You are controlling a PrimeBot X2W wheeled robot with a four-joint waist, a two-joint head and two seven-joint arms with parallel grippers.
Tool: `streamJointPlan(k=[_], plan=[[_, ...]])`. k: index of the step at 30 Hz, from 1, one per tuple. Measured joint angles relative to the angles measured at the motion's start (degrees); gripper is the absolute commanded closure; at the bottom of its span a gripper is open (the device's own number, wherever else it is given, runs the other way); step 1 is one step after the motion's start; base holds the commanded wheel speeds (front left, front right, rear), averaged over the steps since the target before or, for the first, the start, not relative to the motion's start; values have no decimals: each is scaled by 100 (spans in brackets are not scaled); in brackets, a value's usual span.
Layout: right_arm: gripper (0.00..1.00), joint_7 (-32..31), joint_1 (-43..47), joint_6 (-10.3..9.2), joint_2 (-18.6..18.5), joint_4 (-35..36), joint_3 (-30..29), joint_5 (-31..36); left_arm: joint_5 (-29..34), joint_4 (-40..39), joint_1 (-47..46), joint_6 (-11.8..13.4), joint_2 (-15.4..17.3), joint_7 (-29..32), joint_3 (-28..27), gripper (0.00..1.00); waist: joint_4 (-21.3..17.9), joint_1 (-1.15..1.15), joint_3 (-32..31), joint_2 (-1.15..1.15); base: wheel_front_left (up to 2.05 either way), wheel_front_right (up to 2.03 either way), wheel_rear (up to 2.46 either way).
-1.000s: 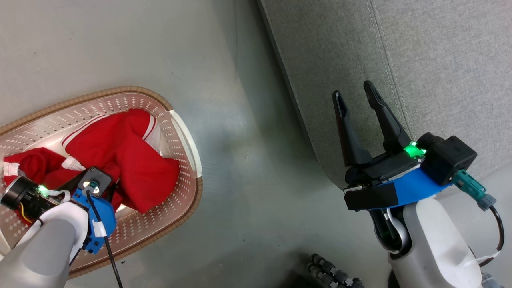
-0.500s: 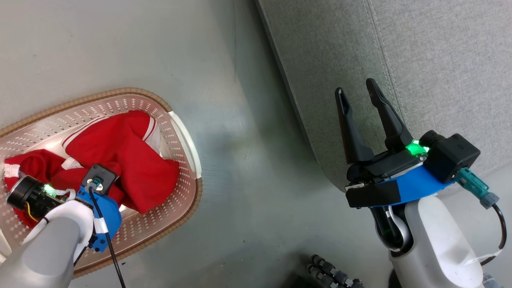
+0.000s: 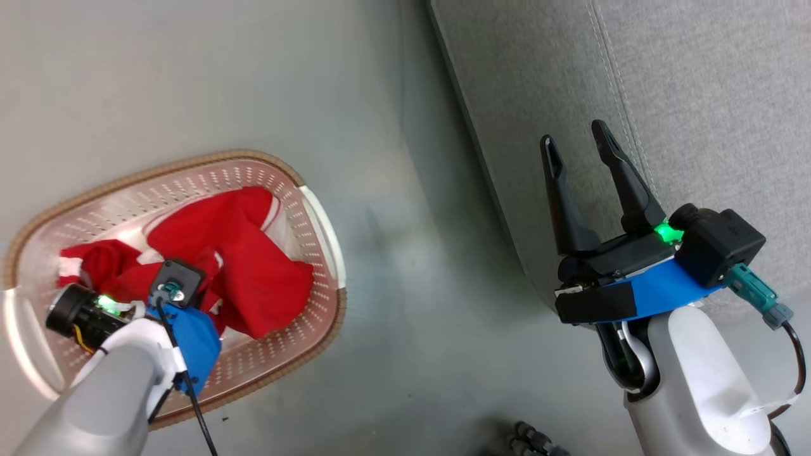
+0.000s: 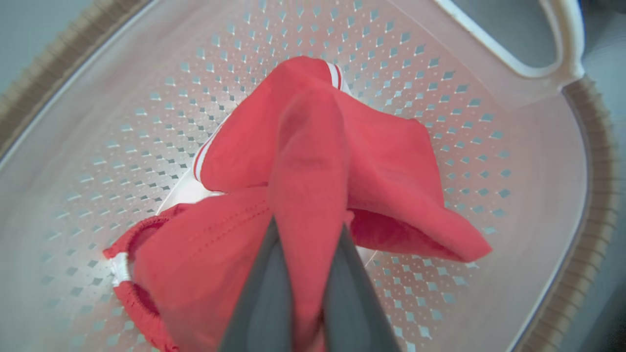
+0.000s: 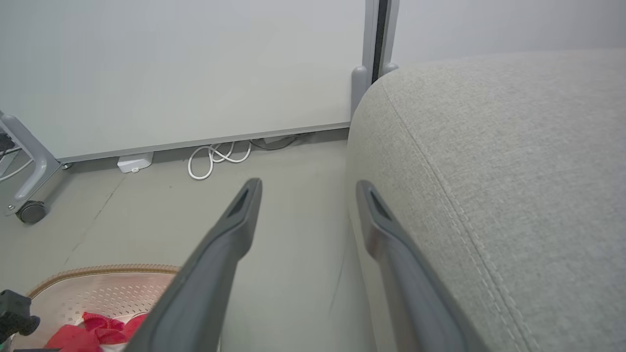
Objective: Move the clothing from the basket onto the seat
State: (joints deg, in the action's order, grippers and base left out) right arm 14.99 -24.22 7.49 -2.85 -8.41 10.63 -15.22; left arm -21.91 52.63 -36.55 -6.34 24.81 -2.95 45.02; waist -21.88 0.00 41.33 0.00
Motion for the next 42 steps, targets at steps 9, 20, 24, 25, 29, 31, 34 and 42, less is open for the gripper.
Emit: streamJointPlan(k=[9,20,24,25,29,31,34,42], plan=[[0,0,127,0,2,-154,-122,434,-193,243,90,40,-550,-578,-13,100,395,0,-749,0,0,0,0],[0,2,569,0,3,-471,-234,798,-438,447,189,-60,-1212,-1037,82,100,944,-1,-1900,0,0,0,0],[0,2,729,0,4,-579,-229,877,-525,388,226,-75,-1377,-1129,93,100,1132,-1,-2363,0,0,0,0],[0,3,749,0,4,-599,-230,898,-525,353,226,-75,-1412,-1135,124,100,1177,-1,-2480,1,0,0,0],[0,3,942,0,3,-654,-266,913,-539,167,218,-78,-1581,-1173,221,100,1351,-2,-2906,0,0,0,0],[0,3,1037,0,3,-691,-294,922,-553,69,193,-81,-1656,-1179,268,100,1435,-2,-3097,0,0,0,0],[0,3,1183,0,3,-750,-313,950,-598,-52,111,-87,-1757,-1187,365,100,1546,-2,-3358,0,0,0,0],[0,-5,1421,0,3,-856,-355,965,-1032,-461,-302,-109,-1965,-1016,703,100,1753,-2,-3828,0,0,0,0]])
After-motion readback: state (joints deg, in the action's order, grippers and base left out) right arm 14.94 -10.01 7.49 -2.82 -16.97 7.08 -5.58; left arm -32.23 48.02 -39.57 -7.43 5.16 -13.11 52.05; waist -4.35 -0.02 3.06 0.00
